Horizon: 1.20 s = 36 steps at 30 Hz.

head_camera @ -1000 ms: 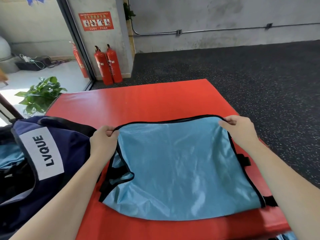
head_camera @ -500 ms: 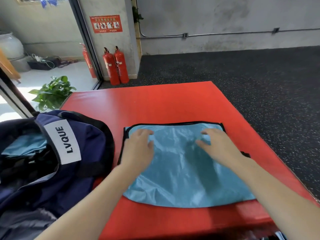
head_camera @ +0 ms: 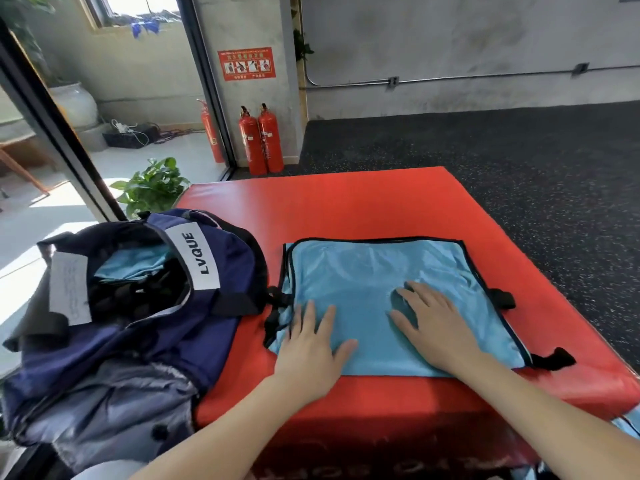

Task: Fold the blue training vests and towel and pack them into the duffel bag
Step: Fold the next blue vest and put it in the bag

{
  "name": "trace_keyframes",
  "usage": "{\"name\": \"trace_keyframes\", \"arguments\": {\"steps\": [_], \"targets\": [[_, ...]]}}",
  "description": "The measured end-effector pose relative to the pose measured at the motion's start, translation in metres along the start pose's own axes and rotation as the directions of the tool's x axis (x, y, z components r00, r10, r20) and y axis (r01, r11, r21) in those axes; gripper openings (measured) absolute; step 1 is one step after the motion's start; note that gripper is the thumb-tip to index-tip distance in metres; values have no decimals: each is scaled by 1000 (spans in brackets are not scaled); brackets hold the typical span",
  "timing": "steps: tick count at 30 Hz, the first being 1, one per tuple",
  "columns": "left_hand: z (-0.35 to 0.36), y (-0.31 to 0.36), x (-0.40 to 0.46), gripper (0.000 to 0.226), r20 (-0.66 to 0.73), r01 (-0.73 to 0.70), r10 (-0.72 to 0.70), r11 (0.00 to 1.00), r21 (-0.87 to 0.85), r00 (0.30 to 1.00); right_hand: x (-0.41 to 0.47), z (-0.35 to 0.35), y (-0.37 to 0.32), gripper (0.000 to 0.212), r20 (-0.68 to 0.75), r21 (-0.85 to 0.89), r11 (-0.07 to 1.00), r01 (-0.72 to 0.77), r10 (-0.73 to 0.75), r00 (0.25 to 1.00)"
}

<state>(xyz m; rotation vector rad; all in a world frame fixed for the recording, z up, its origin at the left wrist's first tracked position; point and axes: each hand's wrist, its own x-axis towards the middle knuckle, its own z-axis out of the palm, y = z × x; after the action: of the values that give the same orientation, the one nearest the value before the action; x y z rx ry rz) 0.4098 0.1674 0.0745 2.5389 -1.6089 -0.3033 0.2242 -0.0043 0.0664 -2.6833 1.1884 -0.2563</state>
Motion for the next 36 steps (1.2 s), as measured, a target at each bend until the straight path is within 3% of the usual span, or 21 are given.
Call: {"name": "trace_keyframes", "arguments": {"steps": [4, 7, 9, 12, 16, 24, 31, 36], "targets": [[-2, -18, -11, 90, -53, 64, -60, 995, 75, 997, -4, -4, -4, 62, 9, -8, 1000, -5, 5, 1000], [-5, -21, -22, 102, -64, 32, -27, 997, 74, 998, -4, -5, -5, 63, 14, -11, 1000, -8, 8, 1000], [-9, -23, -29, 87, -101, -14, 17, 1000, 26, 995, -3, -4, -4, 65, 18, -28, 1000, -12, 13, 1000], [-19, -30, -36, 51, -253, -56, 4, 979, -197, 967, -3, -6, -9, 70, -2, -68, 998, 3, -3, 1000], [-29, -55, -33, 39, -419, -42, -109, 942, -334, 901, -13, -2, -31, 88, 12, -27, 996, 88, -88, 996], [-49, -80, -21, 46, -274, 53, -199, 885, -462, 941, -27, 7, -45, 74, 112, 5, 991, 133, -133, 985], [-49, -85, -4, 27, -187, 73, -201, 844, -531, 962, -27, 11, -43, 75, 89, -21, 988, 151, -148, 985], [-50, -85, -2, 29, -136, 66, -172, 823, -564, 976, -27, 12, -42, 75, 81, -42, 987, 158, -154, 985]]}}
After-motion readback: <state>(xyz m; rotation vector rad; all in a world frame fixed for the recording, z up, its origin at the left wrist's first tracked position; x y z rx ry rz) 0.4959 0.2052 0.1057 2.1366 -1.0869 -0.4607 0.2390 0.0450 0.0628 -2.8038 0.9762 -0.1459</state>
